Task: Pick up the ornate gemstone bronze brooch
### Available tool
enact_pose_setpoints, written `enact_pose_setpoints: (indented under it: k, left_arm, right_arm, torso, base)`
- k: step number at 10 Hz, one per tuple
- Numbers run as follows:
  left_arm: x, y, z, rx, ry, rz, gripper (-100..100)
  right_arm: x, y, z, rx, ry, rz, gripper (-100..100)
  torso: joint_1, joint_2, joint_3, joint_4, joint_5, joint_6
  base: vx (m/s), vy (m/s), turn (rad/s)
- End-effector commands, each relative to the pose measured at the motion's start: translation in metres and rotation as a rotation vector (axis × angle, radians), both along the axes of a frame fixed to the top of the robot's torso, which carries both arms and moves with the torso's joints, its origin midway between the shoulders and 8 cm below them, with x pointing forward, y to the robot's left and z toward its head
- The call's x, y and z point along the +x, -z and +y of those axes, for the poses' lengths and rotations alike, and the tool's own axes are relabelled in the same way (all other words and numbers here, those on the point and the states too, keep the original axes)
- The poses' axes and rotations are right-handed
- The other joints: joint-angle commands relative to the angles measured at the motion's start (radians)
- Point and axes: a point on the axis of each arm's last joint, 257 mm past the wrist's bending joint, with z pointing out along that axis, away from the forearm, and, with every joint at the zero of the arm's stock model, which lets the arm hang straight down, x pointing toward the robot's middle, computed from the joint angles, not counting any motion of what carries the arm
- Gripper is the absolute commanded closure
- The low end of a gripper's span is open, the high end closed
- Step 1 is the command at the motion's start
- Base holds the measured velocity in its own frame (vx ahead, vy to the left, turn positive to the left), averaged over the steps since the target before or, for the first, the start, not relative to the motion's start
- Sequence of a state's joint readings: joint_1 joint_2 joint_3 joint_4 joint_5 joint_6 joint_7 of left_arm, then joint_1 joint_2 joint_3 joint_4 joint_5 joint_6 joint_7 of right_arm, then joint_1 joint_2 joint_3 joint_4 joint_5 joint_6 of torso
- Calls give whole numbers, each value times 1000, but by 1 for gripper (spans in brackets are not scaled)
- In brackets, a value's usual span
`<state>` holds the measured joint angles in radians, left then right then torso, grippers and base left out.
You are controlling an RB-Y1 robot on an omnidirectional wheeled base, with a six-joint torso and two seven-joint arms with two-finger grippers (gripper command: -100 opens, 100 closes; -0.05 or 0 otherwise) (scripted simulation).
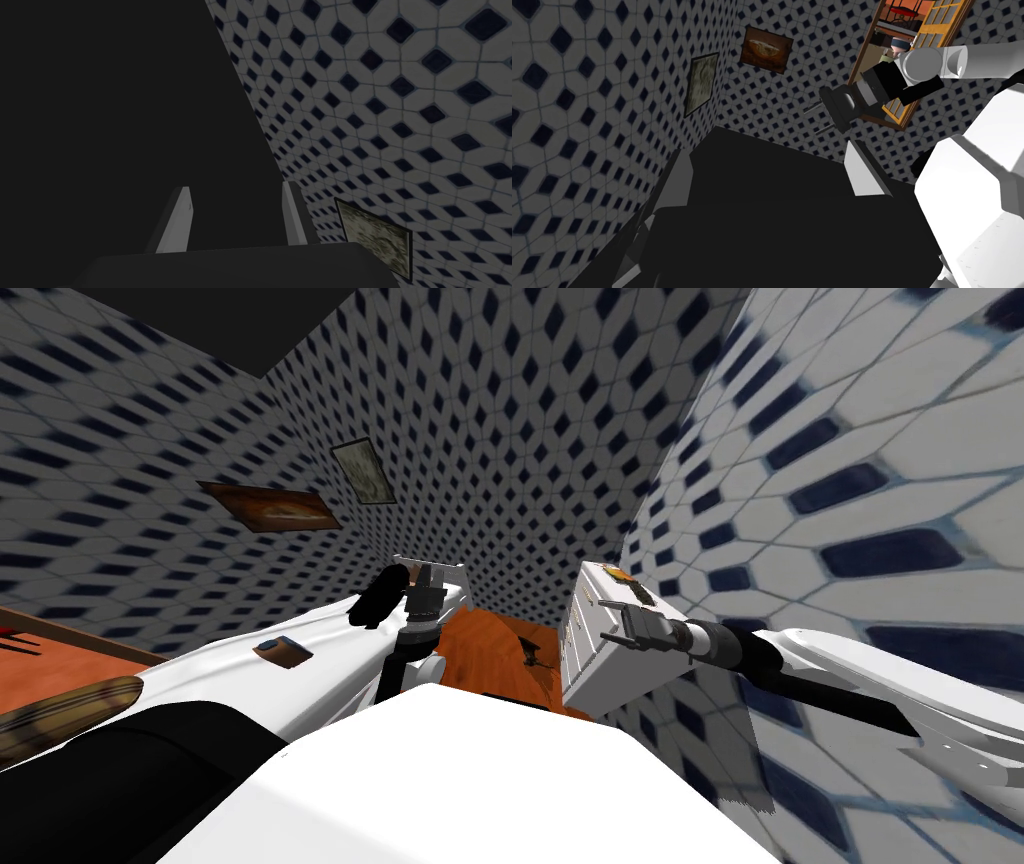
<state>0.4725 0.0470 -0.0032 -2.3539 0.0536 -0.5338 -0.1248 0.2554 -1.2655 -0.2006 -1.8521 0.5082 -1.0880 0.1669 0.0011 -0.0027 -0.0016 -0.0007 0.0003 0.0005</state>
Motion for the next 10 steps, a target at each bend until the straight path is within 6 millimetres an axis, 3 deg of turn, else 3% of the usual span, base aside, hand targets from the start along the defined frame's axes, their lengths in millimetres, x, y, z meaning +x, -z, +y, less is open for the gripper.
enact_pose_setpoints:
  k: [1, 3, 10]
  left_arm:
    - [0, 0, 0, 0, 0, 0, 0]
    - [0, 0, 0, 0, 0, 0, 0]
    - [0, 0, 0, 0, 0, 0, 0]
  right_arm:
    - [0, 8, -10, -80, -11, 0, -100]
    - [0, 8, -12, -121, -21, 3, -100]
    - [0, 30, -61, -430, -66, 30, -100]
  torso:
    - [0, 0, 0, 0, 0, 0]
    - [0, 0, 0, 0, 0, 0]
    - [-2, -1, -1, 0, -1, 0]
  base:
    - [67, 23, 29]
    - [33, 12, 7]
    - [58, 3, 19]
